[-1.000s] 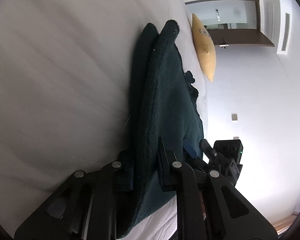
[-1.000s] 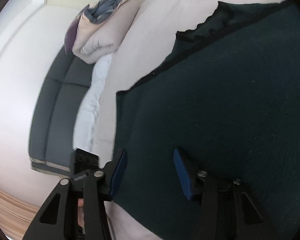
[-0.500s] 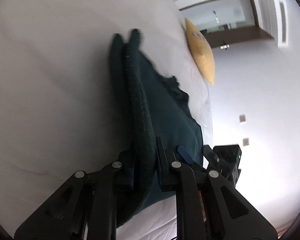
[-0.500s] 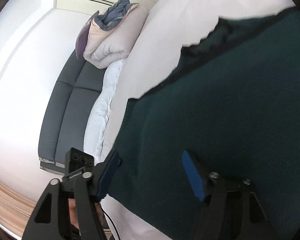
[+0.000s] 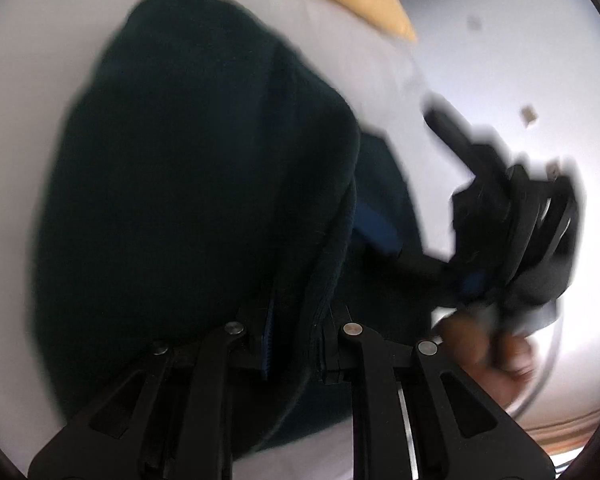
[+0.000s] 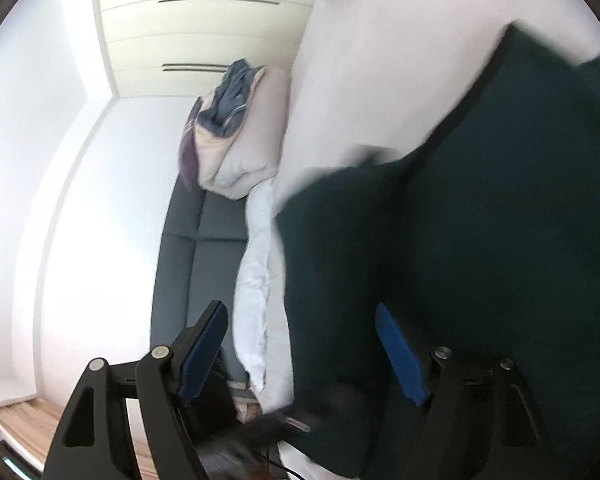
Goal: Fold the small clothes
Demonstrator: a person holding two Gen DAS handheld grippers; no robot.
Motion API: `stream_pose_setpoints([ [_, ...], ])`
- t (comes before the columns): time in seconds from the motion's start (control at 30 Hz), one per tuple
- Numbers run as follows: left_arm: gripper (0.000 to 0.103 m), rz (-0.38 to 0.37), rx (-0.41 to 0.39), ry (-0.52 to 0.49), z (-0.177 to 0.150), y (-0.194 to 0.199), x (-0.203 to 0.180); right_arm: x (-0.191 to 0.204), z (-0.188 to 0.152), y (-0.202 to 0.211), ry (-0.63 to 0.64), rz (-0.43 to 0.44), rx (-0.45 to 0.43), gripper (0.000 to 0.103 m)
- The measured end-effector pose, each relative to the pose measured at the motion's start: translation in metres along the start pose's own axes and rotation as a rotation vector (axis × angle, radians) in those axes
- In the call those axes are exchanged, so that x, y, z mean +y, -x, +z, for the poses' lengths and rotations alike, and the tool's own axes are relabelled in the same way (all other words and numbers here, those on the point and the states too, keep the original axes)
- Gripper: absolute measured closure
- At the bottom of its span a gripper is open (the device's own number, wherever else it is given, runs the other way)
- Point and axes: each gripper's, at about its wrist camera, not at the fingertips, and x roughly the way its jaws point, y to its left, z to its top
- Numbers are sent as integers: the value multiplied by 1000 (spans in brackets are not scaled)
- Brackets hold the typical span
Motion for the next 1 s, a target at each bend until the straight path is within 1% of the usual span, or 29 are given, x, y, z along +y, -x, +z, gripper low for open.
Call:
stream_pose_setpoints([
  [0.03, 89, 52, -42, -49, -5, 2, -11, -6, 3, 4, -10, -26, 7, 27],
  [0.07, 85, 73, -61, -82, -8, 4, -19, -10, 5, 6, -15, -30, 16, 36],
  [0.1, 79, 76, -63, -99, -10, 7, -23, -13, 8, 7, -15, -45, 35, 39],
  [0.13, 76, 66, -57, -117, -12, 11, -25, -13, 9, 7, -12, -59, 37, 43],
  [0.17, 74, 52, -56, -120, -14, 17, -25, -13, 9, 6, -11, -68, 37, 44],
  [0.2, 69, 29, -57, -119, -16, 25, -25, -12, 10, 4, -12, -78, 39, 44],
  [0.23, 62, 3, -63, -119, -17, 33, -26, -9, 11, 0, -7, -91, 44, 44],
  [0.27, 46, -28, -87, -122, -20, 46, -25, -6, 11, -3, 0, -104, 49, 44],
  [0.3, 40, -57, -126, -131, -25, 61, -22, -4, 11, -9, 3, -122, 56, 43],
  [0.37, 40, -93, -189, -146, -36, 90, -11, 1, 10, -18, 12, -156, 72, 43],
  [0.43, 40, -108, -221, -122, -39, 104, 7, 3, 9, -20, 22, -182, 87, 44],
  [0.5, 40, -94, -218, -89, -35, 110, 28, 5, 6, -23, 33, -207, 108, 45],
  [0.57, 40, -128, -214, -71, -34, 112, 44, 6, 2, -26, 36, -231, 113, 49],
  [0.67, 40, -114, -228, -110, -36, 115, 42, 6, -2, -28, 48, -275, 118, 56],
  [0.7, 40, -114, -240, -113, -25, 114, 38, 7, -5, -28, 53, -291, 122, 56],
  [0.83, 40, -159, -315, -101, -30, 128, 43, 16, -16, -31, 112, -373, 137, 56],
  [0.87, 40, -164, -331, -89, -26, 135, 59, 18, -18, -32, 131, -394, 139, 59],
  [0.9, 40, -159, -329, -80, -25, 136, 62, 21, -19, -35, 158, -433, 142, 64],
  [0.93, 40, -149, -325, -72, -25, 137, 60, 22, -19, -36, 170, -461, 142, 77],
  [0.97, 40, -141, -325, -64, -27, 140, 63, 21, -19, -36, 173, -476, 144, 84],
  [1.0, 40, -138, -326, -59, -27, 141, 66, 21, -17, -34, 169, -475, 142, 86],
])
